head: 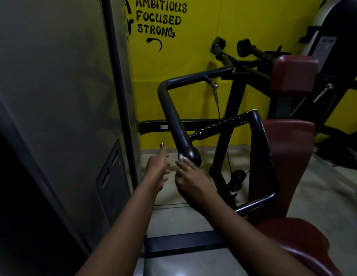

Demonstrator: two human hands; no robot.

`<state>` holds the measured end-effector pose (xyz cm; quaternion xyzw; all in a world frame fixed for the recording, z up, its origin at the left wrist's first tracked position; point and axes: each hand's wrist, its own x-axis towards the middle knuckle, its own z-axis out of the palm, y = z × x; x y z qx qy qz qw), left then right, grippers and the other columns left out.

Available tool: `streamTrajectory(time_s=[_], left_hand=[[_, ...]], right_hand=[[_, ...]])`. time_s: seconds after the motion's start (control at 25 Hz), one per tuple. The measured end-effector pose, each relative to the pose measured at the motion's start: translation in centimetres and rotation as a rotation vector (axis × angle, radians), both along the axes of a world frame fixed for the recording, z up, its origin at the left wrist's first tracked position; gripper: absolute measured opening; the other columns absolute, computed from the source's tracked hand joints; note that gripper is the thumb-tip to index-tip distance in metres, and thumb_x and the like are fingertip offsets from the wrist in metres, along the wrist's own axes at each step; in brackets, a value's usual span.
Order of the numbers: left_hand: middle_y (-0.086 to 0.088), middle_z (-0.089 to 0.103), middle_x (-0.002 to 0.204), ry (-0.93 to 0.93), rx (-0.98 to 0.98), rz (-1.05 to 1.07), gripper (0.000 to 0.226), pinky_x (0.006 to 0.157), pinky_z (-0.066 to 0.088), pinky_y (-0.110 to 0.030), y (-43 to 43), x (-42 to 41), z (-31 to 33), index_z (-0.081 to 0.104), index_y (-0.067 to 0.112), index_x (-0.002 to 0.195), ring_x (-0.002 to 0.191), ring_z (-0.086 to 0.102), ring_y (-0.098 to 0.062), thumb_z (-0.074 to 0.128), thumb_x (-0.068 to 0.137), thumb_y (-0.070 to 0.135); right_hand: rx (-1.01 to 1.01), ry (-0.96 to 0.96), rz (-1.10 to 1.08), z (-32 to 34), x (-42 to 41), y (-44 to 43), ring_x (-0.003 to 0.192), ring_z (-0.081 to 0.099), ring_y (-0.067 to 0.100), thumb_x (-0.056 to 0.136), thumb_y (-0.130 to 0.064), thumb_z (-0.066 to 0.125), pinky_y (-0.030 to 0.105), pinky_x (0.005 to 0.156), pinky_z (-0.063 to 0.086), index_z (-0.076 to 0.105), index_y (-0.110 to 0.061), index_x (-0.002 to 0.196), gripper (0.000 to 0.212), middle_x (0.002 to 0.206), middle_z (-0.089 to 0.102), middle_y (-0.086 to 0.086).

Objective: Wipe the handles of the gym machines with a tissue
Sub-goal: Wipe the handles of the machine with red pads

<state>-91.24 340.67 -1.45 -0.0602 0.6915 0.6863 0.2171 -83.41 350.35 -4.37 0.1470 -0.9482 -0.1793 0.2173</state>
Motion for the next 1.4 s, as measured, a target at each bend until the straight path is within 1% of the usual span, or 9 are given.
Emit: streamTrajectory(time_s=[0.16,0.32,0.44,0.64,0.8,0.92,1.08,1.28,1.4], left_hand=[[-0.01,0.07,0.094,0.116,-0.015,-0.058,0.033,0.07,0.041,-0.033,0.1,0.0,0.4,0.064,0.011,0.105,0.086,0.059,-0.024,0.053,0.095,0.041],[-0.016,0.069,0.081,0.304,-0.182,-0.103,0.04,0.062,0.04,-0.03,1.3,0.0,0.7,0.07,0.002,0.088,0.068,0.058,-0.022,0.072,0.083,0.042],[-0.016,0.071,0.084,0.335,-0.263,-0.135,0.038,0.06,0.041,-0.028,1.8,-0.4,0.9,0.07,0.001,0.091,0.07,0.064,-0.023,0.077,0.079,0.037],[-0.011,0.066,0.071,0.349,-0.339,-0.171,0.029,0.05,0.034,-0.025,1.9,-1.1,1.5,0.063,0.009,0.071,0.057,0.056,-0.016,0.077,0.08,0.033],[-0.014,0.068,0.077,0.321,-0.337,-0.183,0.031,0.056,0.036,-0.028,1.9,-1.2,1.6,0.067,0.006,0.081,0.061,0.056,-0.019,0.076,0.08,0.035],[-0.015,0.072,0.087,0.297,-0.293,-0.164,0.037,0.058,0.038,-0.028,1.9,-1.3,1.0,0.069,0.005,0.091,0.068,0.058,-0.023,0.076,0.079,0.039],[-0.017,0.072,0.094,0.239,-0.223,-0.17,0.037,0.07,0.047,-0.036,1.9,-1.2,0.3,0.069,0.005,0.096,0.085,0.066,-0.03,0.073,0.083,0.039],[-0.012,0.069,0.092,0.091,-0.074,-0.116,0.013,0.076,0.046,-0.036,2.0,-0.4,0.3,0.066,0.01,0.1,0.086,0.064,-0.03,0.059,0.095,0.019],[-0.013,0.07,0.088,0.084,-0.074,-0.107,0.02,0.069,0.043,-0.032,2.3,-0.1,-0.1,0.067,0.014,0.1,0.077,0.057,-0.025,0.048,0.097,0.008]], right_hand=[[-0.806,0.197,-0.366,0.4,3.1,0.8,0.093,0.068,0.028,0.083,0.006,0.055,0.029,0.072,0.053,0.068,-0.006,0.112,0.034,0.099,0.071,0.013],[-1.826,-0.082,-0.607,2.1,1.3,1.1,0.065,0.063,0.022,0.096,-0.008,0.044,0.029,0.058,0.048,0.07,-0.005,0.084,0.029,0.072,0.067,0.013],[-2.588,-0.374,-0.74,3.7,-0.5,2.0,0.06,0.064,0.027,0.094,-0.002,0.031,0.027,0.047,0.051,0.063,0.008,0.095,0.034,0.078,0.065,0.02],[-2.374,-0.488,-0.666,3.6,0.9,1.3,0.035,0.046,0.013,0.097,-0.008,0.026,0.019,0.041,0.03,0.054,-0.003,0.076,0.035,0.051,0.059,0.005],[-1.798,0.159,-0.663,2.8,1.3,-0.1,0.073,0.058,0.007,0.096,-0.018,0.053,0.014,0.056,0.038,0.059,-0.016,0.108,0.013,0.09,0.065,-0.002],[-1.39,0.297,-0.474,1.8,3.3,-1.5,0.073,0.059,0.007,0.094,-0.019,0.058,0.008,0.055,0.038,0.065,-0.017,0.104,0.012,0.085,0.066,-0.004],[-1.456,0.478,-0.354,2.5,2.7,-0.4,0.08,0.063,-0.003,0.092,-0.018,0.063,0.004,0.066,0.042,0.07,-0.021,0.103,0.013,0.086,0.068,-0.013],[-1.059,0.029,-0.317,5.2,-4.5,0.7,0.102,0.061,0.025,0.091,-0.005,0.05,0.028,0.074,0.043,0.055,-0.017,0.13,0.041,0.121,0.064,0.009],[-0.907,-0.239,-0.302,6.3,-8.6,2.3,0.129,0.043,0.036,0.09,0.001,0.045,0.039,0.096,0.041,0.032,-0.016,0.148,0.062,0.144,0.045,0.016]])
